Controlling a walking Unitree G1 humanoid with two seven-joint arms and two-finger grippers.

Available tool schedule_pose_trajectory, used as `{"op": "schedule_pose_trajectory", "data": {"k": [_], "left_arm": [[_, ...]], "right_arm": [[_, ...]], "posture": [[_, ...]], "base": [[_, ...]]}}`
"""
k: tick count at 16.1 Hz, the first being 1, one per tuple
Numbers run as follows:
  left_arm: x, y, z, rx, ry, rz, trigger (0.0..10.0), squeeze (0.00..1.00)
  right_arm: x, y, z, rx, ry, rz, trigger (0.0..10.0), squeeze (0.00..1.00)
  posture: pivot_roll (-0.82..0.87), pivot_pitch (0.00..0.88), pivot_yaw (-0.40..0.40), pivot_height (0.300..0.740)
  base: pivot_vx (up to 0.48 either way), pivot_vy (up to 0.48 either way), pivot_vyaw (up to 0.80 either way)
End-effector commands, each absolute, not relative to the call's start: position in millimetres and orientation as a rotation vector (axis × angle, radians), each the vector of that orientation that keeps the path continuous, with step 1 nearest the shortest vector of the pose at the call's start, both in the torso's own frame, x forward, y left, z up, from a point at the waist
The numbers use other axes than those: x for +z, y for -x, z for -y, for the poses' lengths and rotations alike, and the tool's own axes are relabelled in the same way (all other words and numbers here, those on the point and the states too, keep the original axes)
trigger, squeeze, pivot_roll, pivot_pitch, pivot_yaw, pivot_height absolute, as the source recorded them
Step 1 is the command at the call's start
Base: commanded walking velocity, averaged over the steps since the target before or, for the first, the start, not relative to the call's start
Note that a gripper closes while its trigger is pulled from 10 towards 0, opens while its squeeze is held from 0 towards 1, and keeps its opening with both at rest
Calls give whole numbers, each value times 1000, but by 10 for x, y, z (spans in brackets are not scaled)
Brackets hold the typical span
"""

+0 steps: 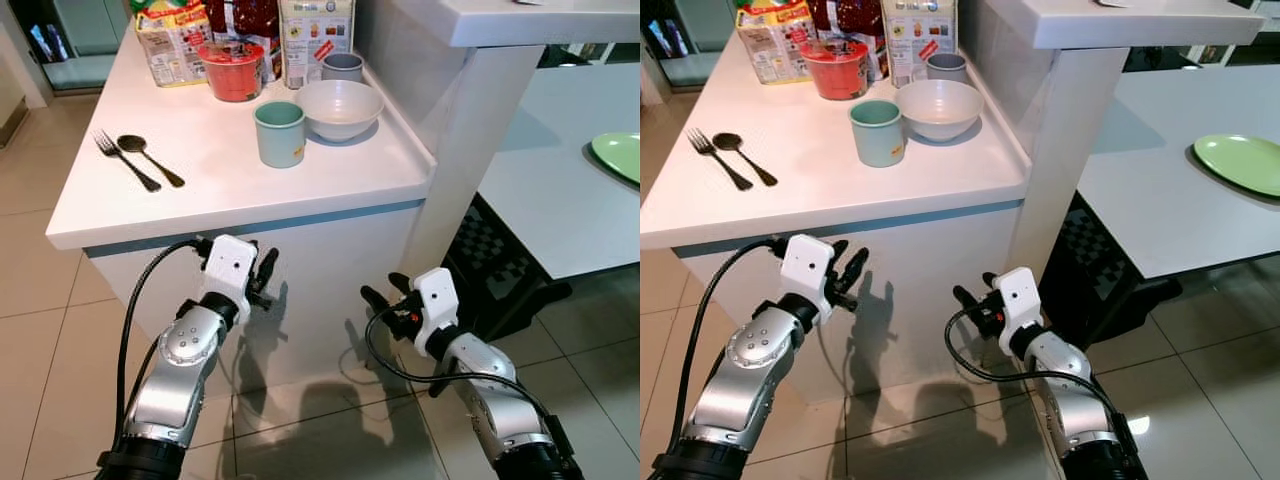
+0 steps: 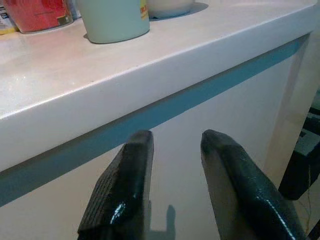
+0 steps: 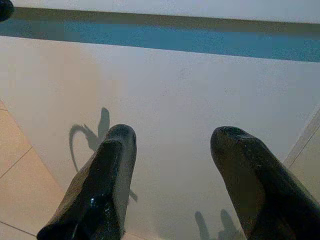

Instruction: Setting the table

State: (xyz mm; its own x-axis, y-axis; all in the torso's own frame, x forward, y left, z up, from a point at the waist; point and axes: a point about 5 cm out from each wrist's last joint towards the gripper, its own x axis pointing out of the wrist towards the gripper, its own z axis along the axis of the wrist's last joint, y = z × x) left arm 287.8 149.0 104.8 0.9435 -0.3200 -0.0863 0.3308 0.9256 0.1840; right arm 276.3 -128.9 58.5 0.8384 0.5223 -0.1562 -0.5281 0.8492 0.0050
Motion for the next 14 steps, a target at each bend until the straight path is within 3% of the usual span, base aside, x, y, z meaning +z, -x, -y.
{"op": "schedule_pose_trajectory", "data": {"k": [1, 5, 6, 7, 8, 14], "left_arm": [[1070, -2885, -1498, -330, -207, -48, 10000, 1000], [1088, -2896, -1493, -338, -205, -39, 10000, 1000], [1117, -2895, -1493, -340, -201, -21, 10000, 1000], [1181, -2896, -1494, -331, -185, 23, 10000, 1000], [1239, -2902, -1492, -326, -175, 61, 10000, 1000], [1247, -2897, -1447, -348, -187, 78, 10000, 1000]], "right_arm": [[584, -2762, 1312, 549, 41, -153, 10000, 0], [616, -2776, 1290, 560, 96, -137, 10000, 0], [667, -2782, 1273, 568, 123, -108, 10000, 192], [762, -2805, 1258, 562, 134, -57, 10000, 961], [844, -2829, 1266, 547, 136, -2, 10000, 1000], [961, -2857, 1339, 495, 135, 76, 10000, 1000]], "posture": [[107, 0, -4, 740], [112, 0, -7, 740], [112, 0, -5, 740], [109, 0, -4, 740], [109, 0, -5, 740], [101, 0, -1, 740]], "base": [[0, 0, 0], [0, 0, 0], [0, 0, 0], [0, 0, 0], [0, 0, 0], [0, 0, 0]]}}
